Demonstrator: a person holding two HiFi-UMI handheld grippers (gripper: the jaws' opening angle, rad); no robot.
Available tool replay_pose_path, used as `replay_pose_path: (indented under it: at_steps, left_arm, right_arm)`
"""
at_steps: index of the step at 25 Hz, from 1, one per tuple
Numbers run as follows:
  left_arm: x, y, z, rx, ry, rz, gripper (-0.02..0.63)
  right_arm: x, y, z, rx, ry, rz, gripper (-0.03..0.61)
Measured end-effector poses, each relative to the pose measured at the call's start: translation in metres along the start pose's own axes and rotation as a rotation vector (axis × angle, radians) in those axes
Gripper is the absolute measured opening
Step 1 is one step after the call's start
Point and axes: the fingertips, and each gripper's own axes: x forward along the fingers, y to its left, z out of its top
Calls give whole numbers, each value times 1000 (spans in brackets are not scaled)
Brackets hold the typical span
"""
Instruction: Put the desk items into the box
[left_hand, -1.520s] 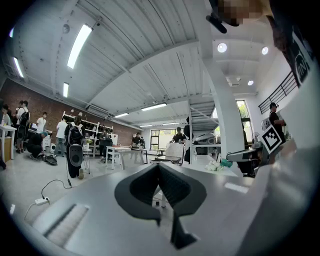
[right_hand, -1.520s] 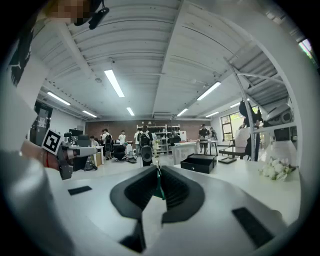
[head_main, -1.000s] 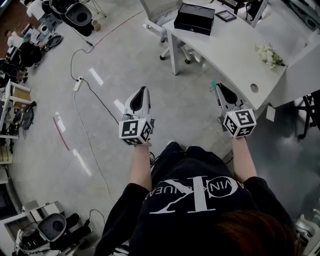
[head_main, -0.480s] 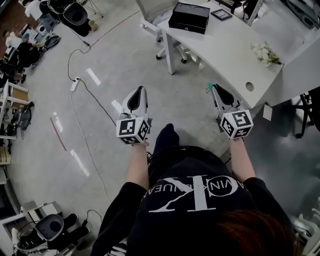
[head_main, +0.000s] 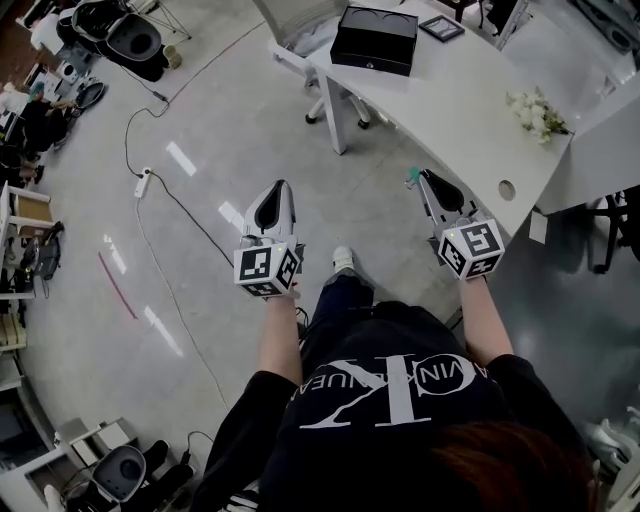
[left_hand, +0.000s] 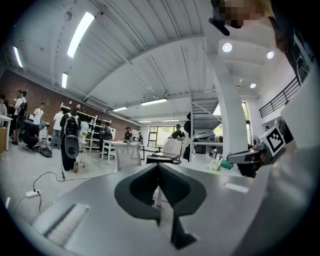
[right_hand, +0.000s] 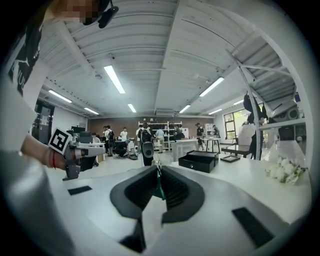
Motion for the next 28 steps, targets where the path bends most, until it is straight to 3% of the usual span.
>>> replay_pose_path:
  at_steps: [17, 28]
  left_arm:
    - [125, 80, 1, -16, 28, -35, 11]
    - [176, 100, -7, -39, 52, -104, 11]
  right_arm:
    - [131, -55, 3, 44, 44, -38, 34]
    - [170, -76, 2, 74, 54, -107, 34]
